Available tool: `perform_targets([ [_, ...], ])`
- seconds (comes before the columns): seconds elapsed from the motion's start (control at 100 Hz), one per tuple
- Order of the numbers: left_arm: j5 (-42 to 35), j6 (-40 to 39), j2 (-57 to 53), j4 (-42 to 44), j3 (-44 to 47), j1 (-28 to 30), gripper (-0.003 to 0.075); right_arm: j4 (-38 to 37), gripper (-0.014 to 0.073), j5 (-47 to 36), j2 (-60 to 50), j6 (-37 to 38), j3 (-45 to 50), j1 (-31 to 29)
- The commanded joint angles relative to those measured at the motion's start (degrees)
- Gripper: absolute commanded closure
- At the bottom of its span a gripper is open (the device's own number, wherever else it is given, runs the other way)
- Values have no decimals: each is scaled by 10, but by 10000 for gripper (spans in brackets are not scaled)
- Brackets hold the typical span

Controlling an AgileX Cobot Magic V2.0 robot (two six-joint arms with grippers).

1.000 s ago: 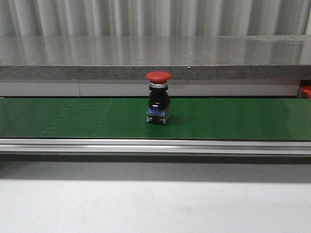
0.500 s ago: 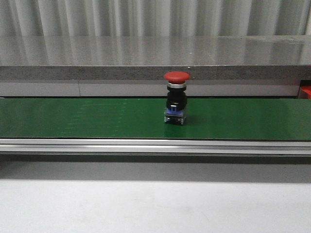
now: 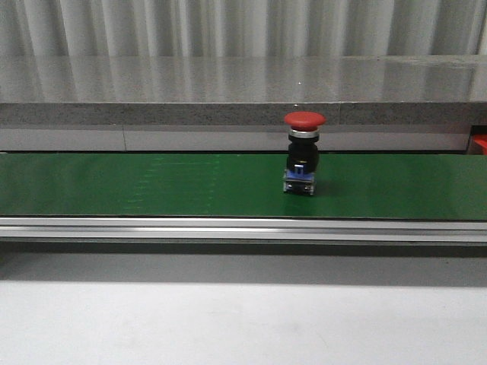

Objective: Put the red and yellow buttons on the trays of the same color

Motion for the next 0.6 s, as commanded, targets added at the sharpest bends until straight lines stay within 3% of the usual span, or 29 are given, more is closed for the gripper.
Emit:
perform_targets([
  [0.0, -38, 0, 2, -15, -15, -4, 741, 9, -8, -1, -17, -46, -19, 69],
  [0.24, -38, 0, 2, -15, -15, -4, 741, 9, -8, 32, -13, -71, -19, 214],
  [0.59, -38, 0, 2, -15, -15, -4, 741, 9, -8, 62, 25, -94, -29, 293],
])
